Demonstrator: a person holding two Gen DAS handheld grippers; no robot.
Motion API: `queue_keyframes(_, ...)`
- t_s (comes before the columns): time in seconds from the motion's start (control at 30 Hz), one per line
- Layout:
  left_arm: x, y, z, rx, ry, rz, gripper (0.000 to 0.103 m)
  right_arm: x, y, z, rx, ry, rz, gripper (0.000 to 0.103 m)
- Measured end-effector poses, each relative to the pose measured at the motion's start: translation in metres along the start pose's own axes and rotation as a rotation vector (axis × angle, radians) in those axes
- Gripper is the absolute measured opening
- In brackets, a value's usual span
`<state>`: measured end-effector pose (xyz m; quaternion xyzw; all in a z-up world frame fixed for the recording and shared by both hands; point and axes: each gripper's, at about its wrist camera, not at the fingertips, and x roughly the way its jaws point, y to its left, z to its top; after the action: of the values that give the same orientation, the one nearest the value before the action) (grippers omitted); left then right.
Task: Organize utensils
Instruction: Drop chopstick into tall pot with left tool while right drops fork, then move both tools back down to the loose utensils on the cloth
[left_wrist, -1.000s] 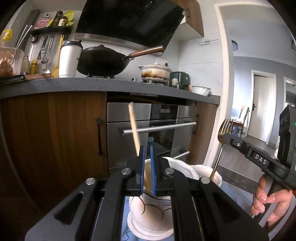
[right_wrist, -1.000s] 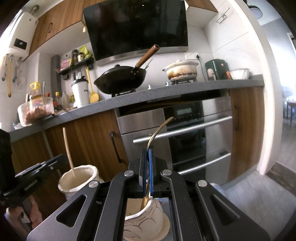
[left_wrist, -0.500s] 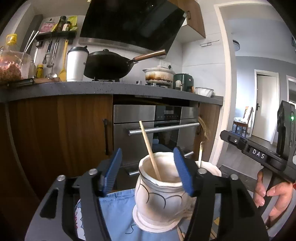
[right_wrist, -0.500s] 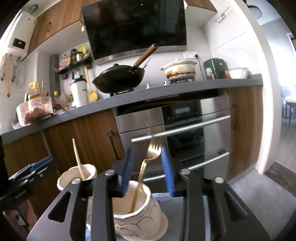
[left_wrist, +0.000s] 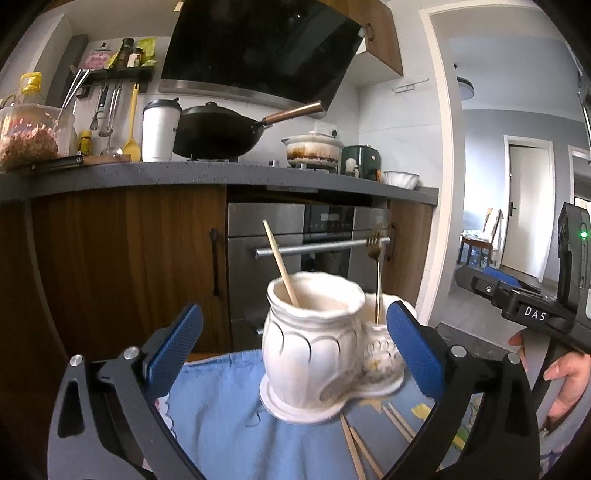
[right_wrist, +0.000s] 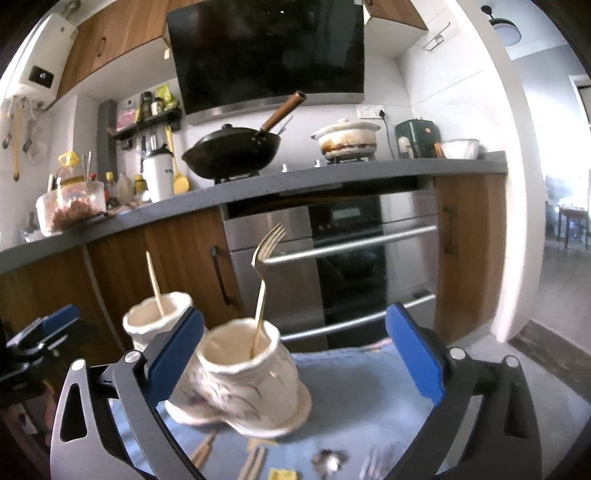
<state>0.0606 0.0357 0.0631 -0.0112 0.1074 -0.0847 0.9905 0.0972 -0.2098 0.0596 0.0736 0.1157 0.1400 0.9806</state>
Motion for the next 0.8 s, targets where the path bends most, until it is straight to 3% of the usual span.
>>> queue_keyframes(0.6,-0.004,-0.008,-0.042,0.052,0.130,-0.022,0.098,-0.029,-0.041,-0.050,0.033,0.123,-0.108,0.098)
queue_keyframes(0.8,0.008,-0.019,-0.055,0.128,0.253,-0.044,0.098,-0.035,-0.059,-0.063,0.089,0.168,-0.138,0.098)
